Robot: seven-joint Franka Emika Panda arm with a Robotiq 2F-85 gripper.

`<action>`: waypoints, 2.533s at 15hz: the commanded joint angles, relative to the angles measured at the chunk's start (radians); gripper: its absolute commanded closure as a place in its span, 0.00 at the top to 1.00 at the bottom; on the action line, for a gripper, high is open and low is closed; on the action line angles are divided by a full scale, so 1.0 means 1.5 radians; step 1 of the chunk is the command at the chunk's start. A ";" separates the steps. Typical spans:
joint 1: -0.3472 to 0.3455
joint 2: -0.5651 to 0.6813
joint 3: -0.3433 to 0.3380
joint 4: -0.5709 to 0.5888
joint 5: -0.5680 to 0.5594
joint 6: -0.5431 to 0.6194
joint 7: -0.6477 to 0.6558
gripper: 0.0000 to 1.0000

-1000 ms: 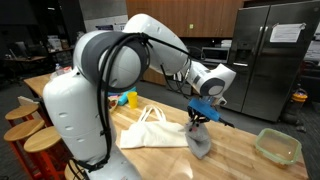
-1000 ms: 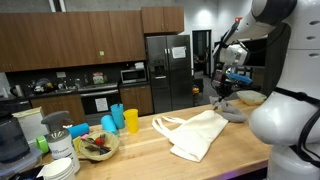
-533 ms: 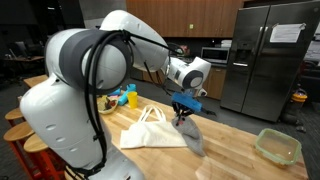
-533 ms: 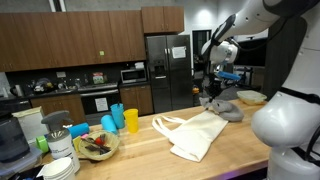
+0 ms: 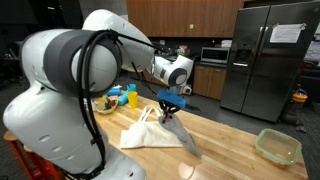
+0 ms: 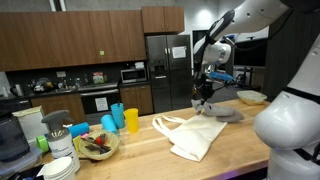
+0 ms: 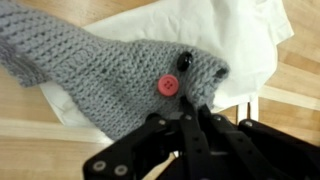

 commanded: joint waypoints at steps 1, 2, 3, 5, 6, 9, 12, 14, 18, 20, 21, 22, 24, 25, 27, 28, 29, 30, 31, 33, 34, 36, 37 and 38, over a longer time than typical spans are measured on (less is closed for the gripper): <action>-0.003 -0.025 -0.020 -0.038 0.012 0.016 0.009 0.01; -0.006 -0.024 -0.027 -0.043 0.014 0.018 0.008 0.01; -0.012 -0.023 -0.038 -0.047 0.017 0.018 0.004 0.01; -0.022 -0.020 -0.059 -0.049 0.025 0.016 -0.002 0.01; -0.029 -0.017 -0.073 -0.046 0.029 0.013 -0.006 0.01; -0.053 -0.007 -0.109 -0.036 0.041 0.012 -0.015 0.01; -0.077 0.002 -0.144 -0.028 0.058 0.002 -0.023 0.01; -0.092 0.009 -0.165 -0.024 0.072 -0.003 -0.028 0.01; -0.116 0.032 -0.202 -0.013 0.086 -0.009 -0.052 0.01; -0.128 0.049 -0.218 -0.003 0.083 -0.010 -0.068 0.01; -0.133 0.059 -0.225 0.005 0.085 -0.011 -0.076 0.01; -0.138 0.070 -0.232 0.014 0.085 -0.013 -0.082 0.01; -0.148 0.091 -0.242 0.032 0.086 -0.017 -0.094 0.01; -0.153 0.103 -0.245 0.043 0.087 -0.018 -0.099 0.01; -0.160 0.122 -0.244 0.061 0.086 -0.020 -0.106 0.01; -0.161 0.129 -0.240 0.068 0.084 -0.018 -0.108 0.01; -0.162 0.134 -0.236 0.077 0.082 -0.019 -0.106 0.01; -0.160 0.137 -0.230 0.084 0.082 -0.019 -0.105 0.01; -0.156 0.137 -0.222 0.090 0.082 -0.019 -0.103 0.01; -0.148 0.130 -0.202 0.098 0.078 -0.016 -0.102 0.01; -0.144 0.125 -0.190 0.101 0.073 -0.014 -0.100 0.01; -0.134 0.117 -0.166 0.106 0.063 -0.007 -0.094 0.01; -0.129 0.113 -0.155 0.107 0.058 -0.004 -0.091 0.01; -0.123 0.108 -0.143 0.106 0.052 -0.001 -0.089 0.01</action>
